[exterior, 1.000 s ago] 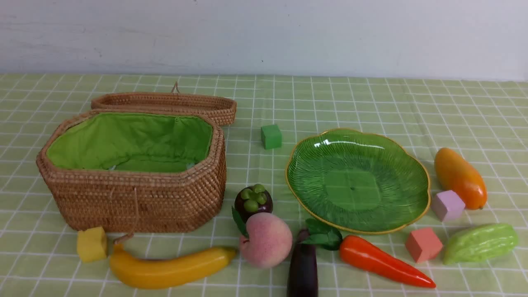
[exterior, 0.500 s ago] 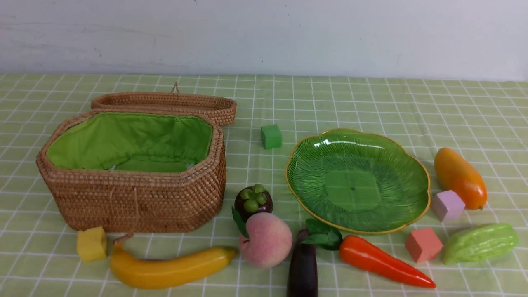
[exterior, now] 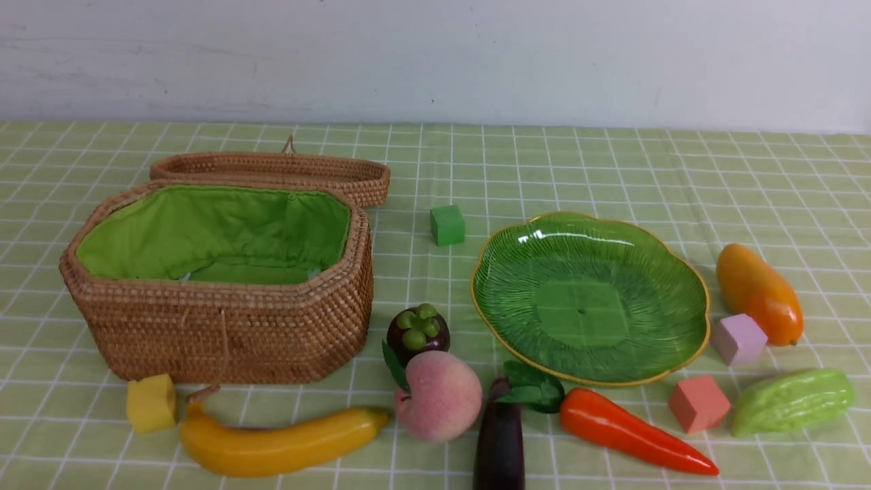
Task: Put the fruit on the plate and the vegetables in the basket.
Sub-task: Use the left arm to grab a banana and put it into the right plate
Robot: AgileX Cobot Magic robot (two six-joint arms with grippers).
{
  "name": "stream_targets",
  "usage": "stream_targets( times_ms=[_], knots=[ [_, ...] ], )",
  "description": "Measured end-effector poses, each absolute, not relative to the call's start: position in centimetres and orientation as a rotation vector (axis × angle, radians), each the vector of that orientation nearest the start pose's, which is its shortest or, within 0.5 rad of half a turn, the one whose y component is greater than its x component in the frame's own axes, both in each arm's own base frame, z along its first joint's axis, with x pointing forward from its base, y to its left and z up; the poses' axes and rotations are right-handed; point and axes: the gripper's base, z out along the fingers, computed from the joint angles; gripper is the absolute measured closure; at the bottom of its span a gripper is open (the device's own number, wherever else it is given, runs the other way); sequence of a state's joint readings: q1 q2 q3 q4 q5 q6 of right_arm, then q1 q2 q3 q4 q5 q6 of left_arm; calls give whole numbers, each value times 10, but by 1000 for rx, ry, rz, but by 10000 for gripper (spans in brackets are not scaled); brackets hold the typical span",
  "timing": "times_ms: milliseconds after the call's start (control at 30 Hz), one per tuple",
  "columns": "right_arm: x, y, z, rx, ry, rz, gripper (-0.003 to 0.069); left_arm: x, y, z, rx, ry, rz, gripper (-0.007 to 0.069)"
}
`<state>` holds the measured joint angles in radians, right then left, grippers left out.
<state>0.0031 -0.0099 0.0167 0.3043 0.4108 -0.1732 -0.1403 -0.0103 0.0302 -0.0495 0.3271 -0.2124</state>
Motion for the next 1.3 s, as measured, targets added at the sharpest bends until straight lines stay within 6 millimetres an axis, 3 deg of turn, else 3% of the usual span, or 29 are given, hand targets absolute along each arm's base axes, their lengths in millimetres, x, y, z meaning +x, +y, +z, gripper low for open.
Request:
stream_targets(
  times_ms=[300, 533, 1000, 1067, 1167, 1300],
  knots=[
    [51, 11, 173, 16, 1886, 188, 417, 55, -13, 192, -540, 1599, -800, 386],
    [51, 11, 173, 16, 1886, 188, 417, 56, -9, 202, -654, 1450, -911, 386],
    [52, 10, 175, 18, 1866, 180, 417, 56, -6, 209, -645, 1388, -894, 400],
    [53, 10, 176, 51, 1826, 200, 417, 54, -9, 217, -605, 1420, -895, 452],
    [56, 9, 187, 232, 1696, 358, 417, 46, -15, 248, -444, 1493, -833, 624],
    [56, 8, 195, 421, 1579, 532, 417, 50, -21, 272, -311, 1619, -736, 638]
  ],
)
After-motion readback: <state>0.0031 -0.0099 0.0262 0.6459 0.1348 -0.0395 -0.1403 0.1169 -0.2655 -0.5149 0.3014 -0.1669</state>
